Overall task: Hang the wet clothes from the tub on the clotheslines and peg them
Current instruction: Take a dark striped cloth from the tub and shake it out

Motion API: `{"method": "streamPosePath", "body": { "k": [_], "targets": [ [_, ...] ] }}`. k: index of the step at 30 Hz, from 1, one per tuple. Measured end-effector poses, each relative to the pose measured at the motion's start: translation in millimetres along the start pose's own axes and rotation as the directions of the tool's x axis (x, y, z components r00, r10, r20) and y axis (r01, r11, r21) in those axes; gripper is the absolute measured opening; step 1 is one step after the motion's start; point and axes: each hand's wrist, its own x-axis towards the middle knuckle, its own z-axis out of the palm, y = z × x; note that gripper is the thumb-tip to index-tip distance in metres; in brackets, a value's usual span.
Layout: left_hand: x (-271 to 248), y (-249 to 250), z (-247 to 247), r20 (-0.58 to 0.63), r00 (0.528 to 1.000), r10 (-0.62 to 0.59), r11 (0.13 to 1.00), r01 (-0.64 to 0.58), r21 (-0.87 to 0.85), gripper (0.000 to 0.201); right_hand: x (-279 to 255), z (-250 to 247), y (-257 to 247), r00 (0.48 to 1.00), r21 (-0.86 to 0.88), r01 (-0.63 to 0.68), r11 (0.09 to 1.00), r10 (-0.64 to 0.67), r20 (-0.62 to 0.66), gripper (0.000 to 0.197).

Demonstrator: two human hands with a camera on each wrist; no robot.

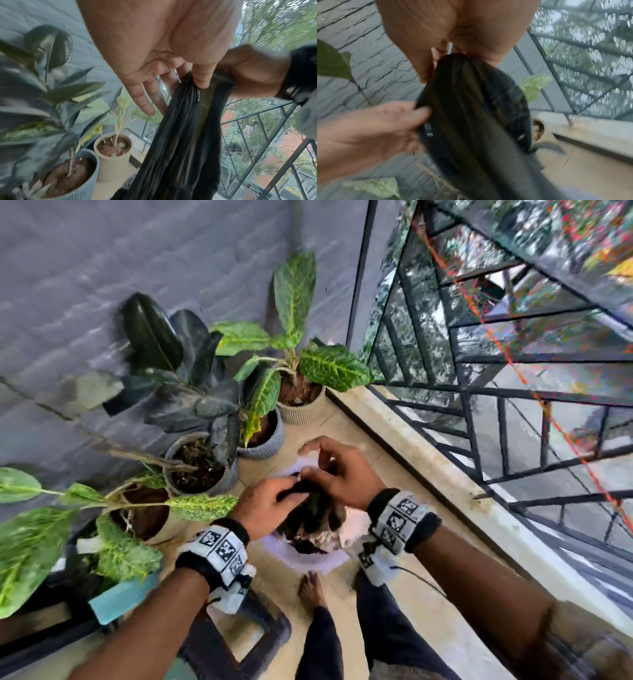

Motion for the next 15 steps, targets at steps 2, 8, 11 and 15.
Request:
{"method": "streamPosePath", "body": {
  "k": [2,8,11,15],
  "targets": [
    [-13,10,-10,0.024,0.999,0.046,0.999,-0.046,-0.006,0.041,-3,-12,-6,0.996,-0.087,-0.060,0.994,0.066,0.066,0.037],
    [-45,49,-31,-0.130,0.986,0.102,0.983,-0.120,-0.139,0.048,-9,-23,-31,0.950,0.004,-0.140,0.990,0.134,0.281,0.029],
    [-58,71,-48,-0.183,0.976,0.115,0.948,-0.163,-0.274,0.035,-7,-25,-27,0.930,-0.223,-0.158,0.962,0.221,0.294,0.019],
    [-67,96,-76,-0.278,0.957,0.081,0.887,-0.196,-0.418,0.018,-6,-22,-26,0.923,-0.282,-0.233,0.931,0.303,0.237,0.033]
  ]
}}
